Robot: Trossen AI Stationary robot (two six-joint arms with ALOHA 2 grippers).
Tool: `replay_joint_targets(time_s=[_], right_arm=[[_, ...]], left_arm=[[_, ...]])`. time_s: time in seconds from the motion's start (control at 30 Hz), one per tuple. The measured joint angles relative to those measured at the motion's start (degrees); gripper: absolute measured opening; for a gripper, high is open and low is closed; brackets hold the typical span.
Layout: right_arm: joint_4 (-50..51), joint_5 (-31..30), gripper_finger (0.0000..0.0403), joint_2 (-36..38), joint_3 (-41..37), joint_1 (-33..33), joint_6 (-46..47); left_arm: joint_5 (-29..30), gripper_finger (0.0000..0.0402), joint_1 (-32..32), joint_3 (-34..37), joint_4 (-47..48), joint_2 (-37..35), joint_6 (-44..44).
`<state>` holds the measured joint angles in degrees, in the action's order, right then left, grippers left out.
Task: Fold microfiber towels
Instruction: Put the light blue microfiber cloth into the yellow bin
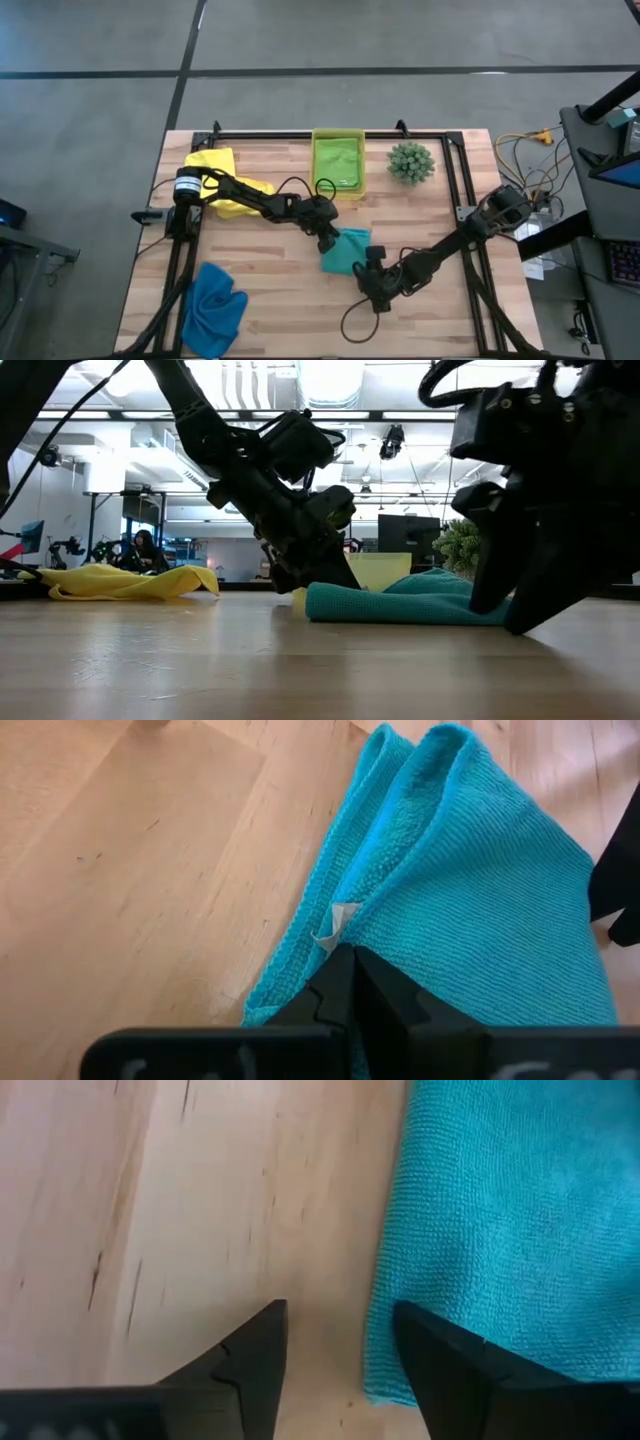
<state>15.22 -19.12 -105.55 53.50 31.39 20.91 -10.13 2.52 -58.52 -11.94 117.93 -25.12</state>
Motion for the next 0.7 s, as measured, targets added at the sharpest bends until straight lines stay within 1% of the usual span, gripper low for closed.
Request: replay_joint_targets(time_s=[0.27, 0.4, 0.53, 0.6, 0.7], right_arm=[[0.9, 0.7, 0.0161, -0.5, 0.4, -0.9, 2.4], [0.3, -0.2, 0.0158, 0.5, 1.8, -0.8, -1.7], [-4.9, -2.8, 0.0164, 1.1, 3.6, -1.1, -8.4], [-5.3, -3.4, 0.0167, 1.1, 3.9, -1.6, -9.4], [-4.5, -2.4, 0.017, -0.2, 3.4, -3.4, -8.1]], left_arm=[[-0.1, 0.0, 0.0, 0.0, 0.0, 0.0, 0.0], [-0.1, 0.0, 0.0, 0.0, 0.0, 0.0, 0.0], [-0.1, 0.0, 0.0, 0.0, 0.0, 0.0, 0.0], [-0.1, 0.0, 0.0, 0.0, 0.0, 0.0, 0.0], [-0.1, 0.0, 0.0, 0.0, 0.0, 0.0, 0.0]])
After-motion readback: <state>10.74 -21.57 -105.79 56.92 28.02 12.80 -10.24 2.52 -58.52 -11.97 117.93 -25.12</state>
